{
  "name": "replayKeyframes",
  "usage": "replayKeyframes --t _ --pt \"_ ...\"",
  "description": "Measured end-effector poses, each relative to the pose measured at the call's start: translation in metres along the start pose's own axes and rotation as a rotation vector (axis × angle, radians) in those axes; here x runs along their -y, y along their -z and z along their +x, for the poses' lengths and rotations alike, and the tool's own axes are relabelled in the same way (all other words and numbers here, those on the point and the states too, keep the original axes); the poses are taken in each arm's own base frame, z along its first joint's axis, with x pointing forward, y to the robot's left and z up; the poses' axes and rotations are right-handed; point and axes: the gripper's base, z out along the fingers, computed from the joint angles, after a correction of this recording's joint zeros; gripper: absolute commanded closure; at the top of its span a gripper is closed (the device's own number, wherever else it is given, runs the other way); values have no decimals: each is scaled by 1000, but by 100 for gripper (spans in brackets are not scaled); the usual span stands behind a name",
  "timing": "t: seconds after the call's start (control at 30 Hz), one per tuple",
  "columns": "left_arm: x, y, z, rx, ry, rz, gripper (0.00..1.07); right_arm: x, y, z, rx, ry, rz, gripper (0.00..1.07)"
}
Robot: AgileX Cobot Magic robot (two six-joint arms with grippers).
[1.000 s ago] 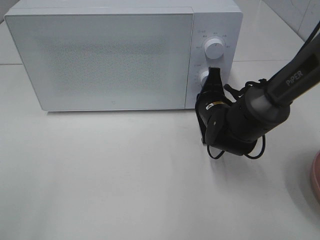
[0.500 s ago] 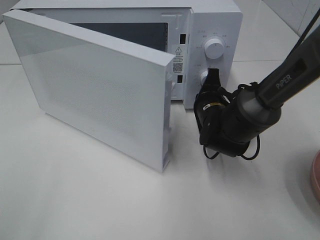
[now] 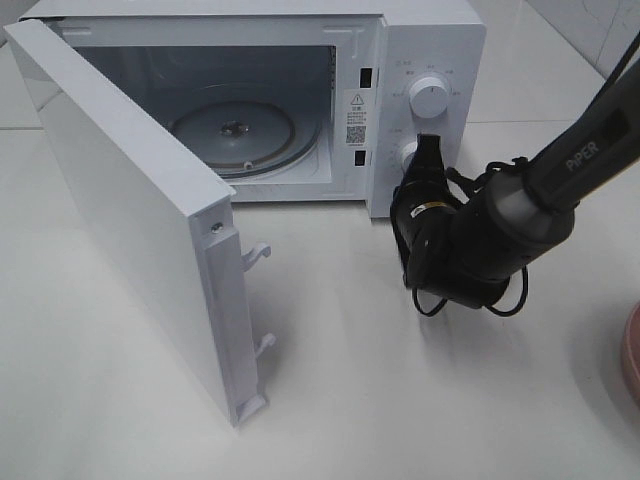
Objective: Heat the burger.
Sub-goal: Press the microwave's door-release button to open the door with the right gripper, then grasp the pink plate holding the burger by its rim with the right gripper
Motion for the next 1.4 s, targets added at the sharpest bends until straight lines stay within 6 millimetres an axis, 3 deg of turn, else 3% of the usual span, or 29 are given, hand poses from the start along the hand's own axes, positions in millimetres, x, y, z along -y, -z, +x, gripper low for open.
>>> replayKeyframes --t 0.7,0.97,1.13,1.4 --pt "0 0 0 0 0 0 7 0 32 -8 -165 210 182 107" --pt "0 0 0 0 0 0 7 -7 54 -19 -186 296 187 107" --pt "0 0 0 0 0 0 7 -12 73 -22 -280 446 214 107" --pt "0 0 0 0 0 0 7 -23 89 -20 -426 650 219 107"
